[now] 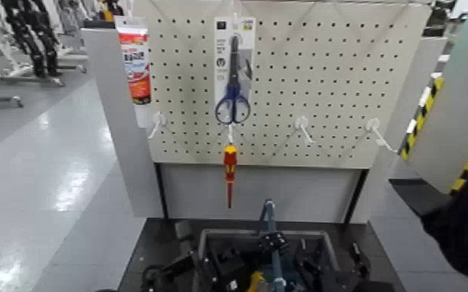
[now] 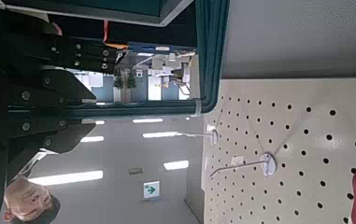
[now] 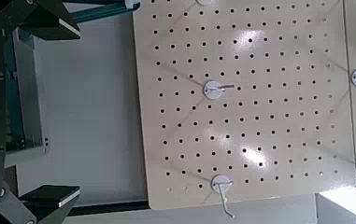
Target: Grasp the handle of the crate.
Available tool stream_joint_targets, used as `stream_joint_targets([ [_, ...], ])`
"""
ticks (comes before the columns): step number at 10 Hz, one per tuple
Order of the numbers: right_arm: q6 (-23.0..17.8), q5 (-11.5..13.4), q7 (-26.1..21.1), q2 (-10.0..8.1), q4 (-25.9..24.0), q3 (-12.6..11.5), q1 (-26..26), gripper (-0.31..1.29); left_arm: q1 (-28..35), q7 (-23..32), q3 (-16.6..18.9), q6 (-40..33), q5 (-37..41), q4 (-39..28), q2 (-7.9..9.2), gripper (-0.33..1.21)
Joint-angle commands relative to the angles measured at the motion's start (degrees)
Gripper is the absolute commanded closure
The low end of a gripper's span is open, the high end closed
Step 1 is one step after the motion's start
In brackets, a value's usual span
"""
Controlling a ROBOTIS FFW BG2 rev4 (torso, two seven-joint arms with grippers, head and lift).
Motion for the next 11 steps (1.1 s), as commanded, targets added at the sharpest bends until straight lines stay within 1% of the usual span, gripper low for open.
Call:
stream_joint_targets([
  [1,0.0,0.0,0.0,0.01,0.0,0.1,0.0,0.13,1.8,0.7,1.2,-0.1,0.4,-3.4,0.67,1.17],
  [5,0.0,0.0,0.1,0.01,0.0,0.1,0.0,0.13,3.0,1.1,2.1,-0.2,0.6,-4.6,0.49,1.17],
  [11,0.4,0.2,0.2,0.01,-0.2,-0.3,0.1,0.13,3.1,1.0,2.1,-0.2,0.7,-5.0,0.49,1.17],
])
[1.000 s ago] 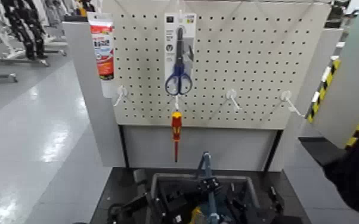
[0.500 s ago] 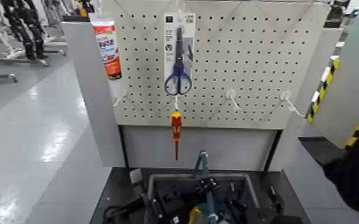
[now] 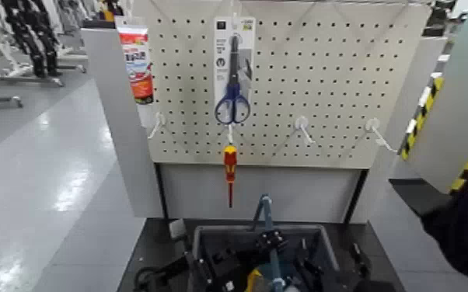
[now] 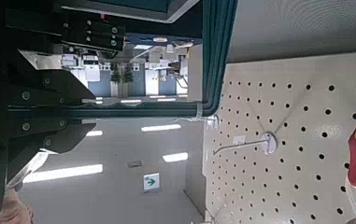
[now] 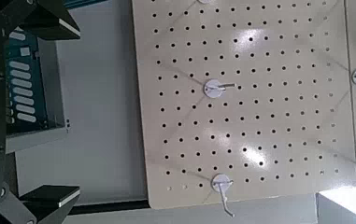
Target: Grasp the handle of the crate.
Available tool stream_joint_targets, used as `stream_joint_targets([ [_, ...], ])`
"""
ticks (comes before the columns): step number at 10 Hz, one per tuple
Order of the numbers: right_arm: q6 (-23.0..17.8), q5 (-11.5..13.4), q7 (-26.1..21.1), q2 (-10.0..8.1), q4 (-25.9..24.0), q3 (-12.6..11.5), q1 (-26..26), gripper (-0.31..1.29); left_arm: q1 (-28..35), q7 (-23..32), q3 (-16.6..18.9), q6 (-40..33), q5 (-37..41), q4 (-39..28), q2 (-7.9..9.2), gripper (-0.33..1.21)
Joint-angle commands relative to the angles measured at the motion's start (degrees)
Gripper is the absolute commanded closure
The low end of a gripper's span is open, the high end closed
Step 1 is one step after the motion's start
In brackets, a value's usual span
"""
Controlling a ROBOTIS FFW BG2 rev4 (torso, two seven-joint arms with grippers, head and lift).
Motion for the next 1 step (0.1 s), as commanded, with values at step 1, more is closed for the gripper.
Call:
stream_joint_targets([
  [1,0.4,1.1,0.0,0.1,-0.2,-0.2,0.1,0.13,0.1,0.0,0.0,0.0,0.1,0.0,0.0,1.17],
])
